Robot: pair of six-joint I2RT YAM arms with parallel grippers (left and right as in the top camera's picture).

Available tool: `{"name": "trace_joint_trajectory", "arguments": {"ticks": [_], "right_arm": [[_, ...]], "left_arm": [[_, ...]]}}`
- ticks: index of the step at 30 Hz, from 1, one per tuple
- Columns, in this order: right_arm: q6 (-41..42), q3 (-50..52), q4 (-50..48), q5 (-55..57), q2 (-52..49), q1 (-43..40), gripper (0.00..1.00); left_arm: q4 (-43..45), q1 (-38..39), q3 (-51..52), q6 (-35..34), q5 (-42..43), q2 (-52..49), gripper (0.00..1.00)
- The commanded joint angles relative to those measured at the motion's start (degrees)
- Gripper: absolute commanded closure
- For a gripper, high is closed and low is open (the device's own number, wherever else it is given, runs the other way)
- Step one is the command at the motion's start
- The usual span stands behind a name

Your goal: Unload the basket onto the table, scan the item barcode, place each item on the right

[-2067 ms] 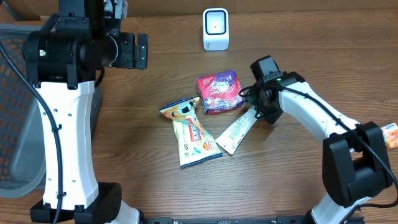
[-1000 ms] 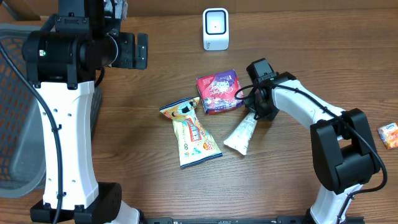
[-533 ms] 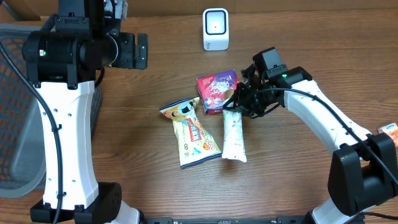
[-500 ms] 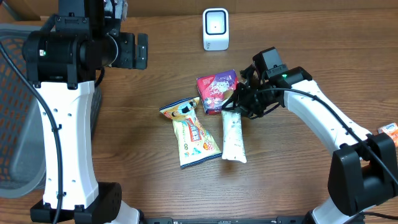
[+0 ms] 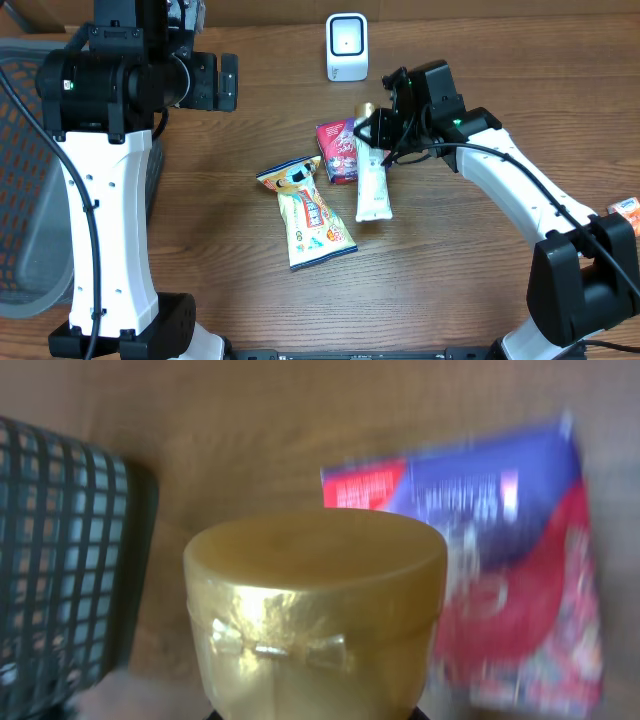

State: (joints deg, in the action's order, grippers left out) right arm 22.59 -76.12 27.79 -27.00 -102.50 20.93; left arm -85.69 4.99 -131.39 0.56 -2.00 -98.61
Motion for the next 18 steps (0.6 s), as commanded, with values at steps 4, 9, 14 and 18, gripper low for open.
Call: {"name": "trace_joint_trajectory", "arguments": {"ticks": [4, 9, 14, 18], "right_arm": [[-2.38, -1.11, -7.76, 1.49, 1.36, 2.38, 0.95], [-9.51, -1.11, -11.93, 1.49, 1.36, 4.72, 0.93], [-18.32, -1.11, -12.79, -2.29, 1.4, 7.56, 0.96], [-21.53, -1.11, -18.71, -23.76, 1.4, 7.58, 0.96]], "left_arm": [[0.22, -0.11, -0.44, 0.72, -0.31, -0.5, 0.0], [0.22, -0.11, -0.44, 0.72, -0.31, -0.5, 0.0], [0.22, -0.11, -0.44, 0.72, -0.31, -0.5, 0.0], [0.2, -0.11, -0.44, 0.74, -0.31, -0.5, 0.0]]}}
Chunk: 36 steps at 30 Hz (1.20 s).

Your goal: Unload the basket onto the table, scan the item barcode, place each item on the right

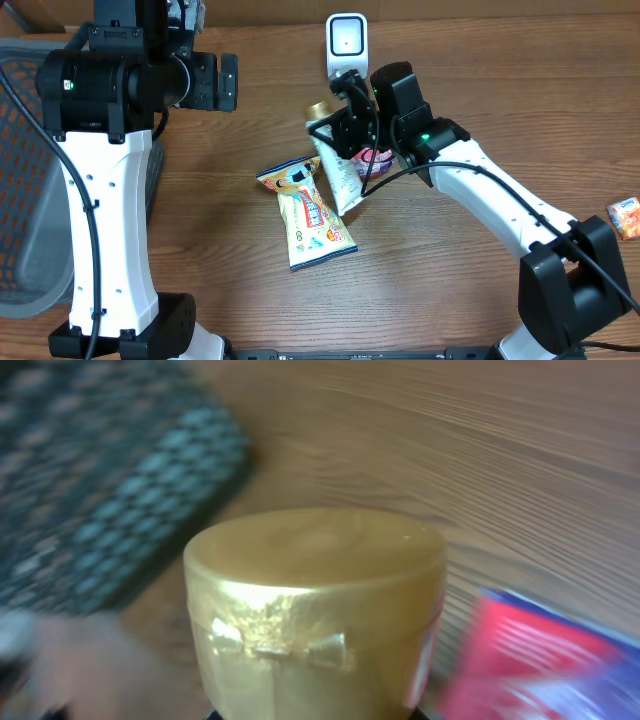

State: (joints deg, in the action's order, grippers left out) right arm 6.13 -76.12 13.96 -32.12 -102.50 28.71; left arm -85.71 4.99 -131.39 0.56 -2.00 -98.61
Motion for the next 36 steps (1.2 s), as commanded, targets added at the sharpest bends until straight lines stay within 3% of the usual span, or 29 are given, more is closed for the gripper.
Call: {"name": "trace_joint_trajectory", "arguments": {"ticks": [1, 5, 12, 17, 18, 20, 26, 31, 36], "right_arm": [[-5.64, -1.11, -7.23, -24.02, 1.4, -0.31, 0.96], [-7.56, -1.11, -14.38, -37.4, 1.4, -0.26, 0.96], [-16.59, -1.05, -15.28, -40.59, -1.86, 2.71, 0.96], [-17.88, -1.05, -22.47, -45.44, -7.39, 5.42, 0.96], [-17.55, -1.05, -23.65, -45.0, -8.46, 5.95, 0.95], [-16.61, -1.05, -24.13, -42.49, -10.25, 6.86, 0.83], [-16.65, -1.05, -24.17, -40.81, -13.44, 7.61, 0.78], [-16.7, -1.05, -23.67, -40.79, -13.64, 6.56, 0.79], [-17.86, -1.05, -21.05, -40.61, -14.62, 5.27, 0.89]], "left_arm": [[0.24, -0.11, -0.44, 0.72, -0.31, -0.5, 0.0], [0.24, -0.11, -0.44, 0.72, -0.31, -0.5, 0.0], [0.24, -0.13, -0.44, 0.74, -0.31, -0.5, 0.0], [0.24, -0.09, -0.44, 0.72, -0.28, -0.5, 0.0], [0.22, -0.11, -0.44, 0.72, -0.31, -0.5, 0.0], [0.22, -0.11, -0.44, 0.72, -0.31, -0.5, 0.0], [0.24, -0.11, -0.44, 0.72, -0.31, -0.5, 0.0], [0.24, -0.11, -0.44, 0.72, -0.31, -0.5, 0.0], [0.24, -0.11, -0.44, 0.72, -0.31, -0.5, 0.0]]}}
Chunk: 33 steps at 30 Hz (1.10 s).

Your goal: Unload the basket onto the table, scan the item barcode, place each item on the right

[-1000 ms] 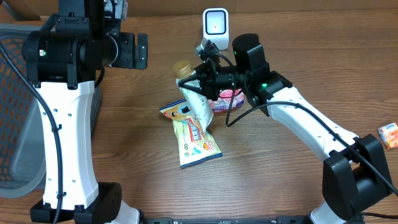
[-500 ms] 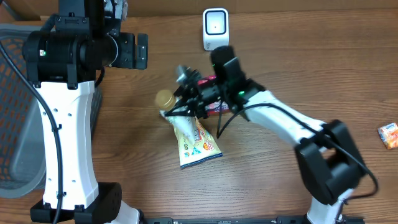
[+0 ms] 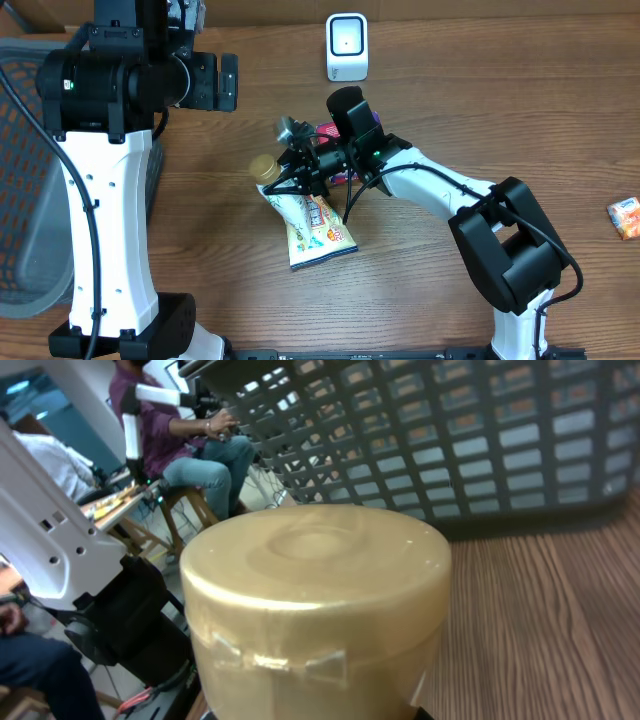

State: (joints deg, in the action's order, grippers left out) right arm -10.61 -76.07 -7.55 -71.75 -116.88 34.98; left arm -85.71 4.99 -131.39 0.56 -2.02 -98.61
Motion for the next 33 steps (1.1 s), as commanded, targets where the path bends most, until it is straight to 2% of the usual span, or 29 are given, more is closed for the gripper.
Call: {"name": "trace_joint_trajectory", "arguments": {"ticks": [1, 6, 10, 15, 21, 23, 27, 33], "right_arm": [[-2.38, -1.09, 0.09, -1.44, -1.05, -1.09, 0.91], [-3.13, -1.09, -9.86, -10.25, -3.74, -0.9, 0.91], [-3.17, -1.09, -11.58, -11.93, -3.91, -0.87, 0.93], [-3.17, -1.07, -5.38, -11.91, -4.68, -1.88, 0.92], [-3.15, -1.07, 0.28, -10.95, -4.68, -5.29, 0.82], [-3.3, -1.07, 3.48, -9.31, -4.68, -6.64, 0.82], [-9.03, -1.03, 9.16, -10.64, -4.7, -9.16, 0.82], [-13.14, -1.03, 8.92, -16.09, -4.7, -9.38, 0.82]], "left_arm": [[0.24, -0.11, -0.44, 0.74, -0.28, -0.5, 0.0], [0.22, -0.11, -0.44, 0.74, -0.28, -0.5, 0.0], [0.24, -0.11, -0.44, 0.72, -0.28, -0.5, 0.0], [0.24, -0.11, -0.44, 0.72, -0.28, -0.5, 0.0], [0.24, -0.11, -0.44, 0.74, -0.28, -0.5, 0.0], [0.24, -0.11, -0.44, 0.72, -0.28, -0.5, 0.0], [0.24, -0.11, -0.44, 0.72, -0.28, -0.5, 0.0], [0.24, -0.11, -0.44, 0.72, -0.28, -0.5, 0.0]]}}
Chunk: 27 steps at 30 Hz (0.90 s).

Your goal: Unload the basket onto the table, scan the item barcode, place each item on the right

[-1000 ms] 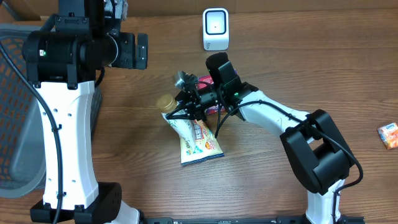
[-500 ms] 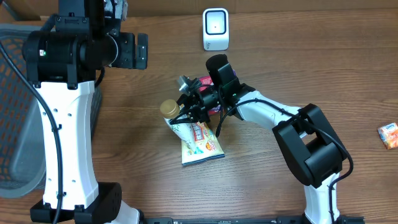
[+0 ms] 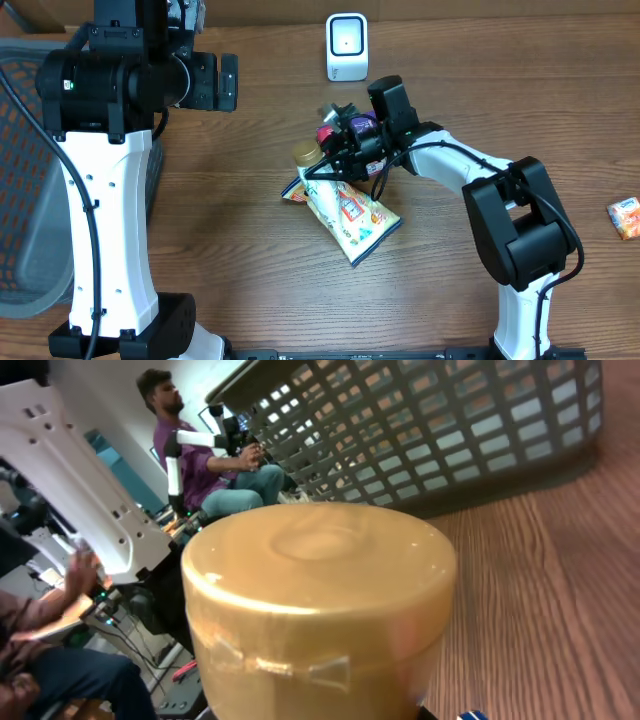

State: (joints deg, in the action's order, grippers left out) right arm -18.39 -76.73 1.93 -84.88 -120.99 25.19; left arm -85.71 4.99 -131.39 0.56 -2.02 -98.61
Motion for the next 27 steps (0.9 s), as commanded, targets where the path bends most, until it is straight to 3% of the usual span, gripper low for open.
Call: {"name": "trace_joint_trajectory", "arguments": {"ticks": [1, 6, 12, 18, 23, 27], "right_arm": [[-5.68, -0.37, -0.5, -3.1, -0.59, 0.61, 0.82], [-5.68, -0.37, -1.07, -3.63, -0.59, 0.9, 0.82], [-5.68, -0.37, -1.79, -5.03, -0.59, 0.87, 0.82], [-5.68, -0.37, -1.55, -5.01, -0.59, 0.81, 0.82], [-5.62, -0.37, -1.33, -5.05, -0.59, -0.04, 0.82], [-5.38, -0.37, -1.14, -5.03, -0.59, -0.87, 0.82]], "left_arm": [[0.24, -0.11, -0.44, 0.74, -0.28, -0.5, 0.0], [1.68, -0.11, -0.44, 0.72, -1.95, -0.5, 0.0], [3.74, -0.11, -0.44, 0.52, 5.6, -0.5, 0.0], [3.15, -0.11, -0.44, 0.42, 6.75, -0.5, 0.0], [-1.4, -0.11, 0.39, 5.84, 16.94, -0.5, 0.0], [-1.62, -0.11, 3.72, 6.08, 18.64, -0.5, 0.0]]}}
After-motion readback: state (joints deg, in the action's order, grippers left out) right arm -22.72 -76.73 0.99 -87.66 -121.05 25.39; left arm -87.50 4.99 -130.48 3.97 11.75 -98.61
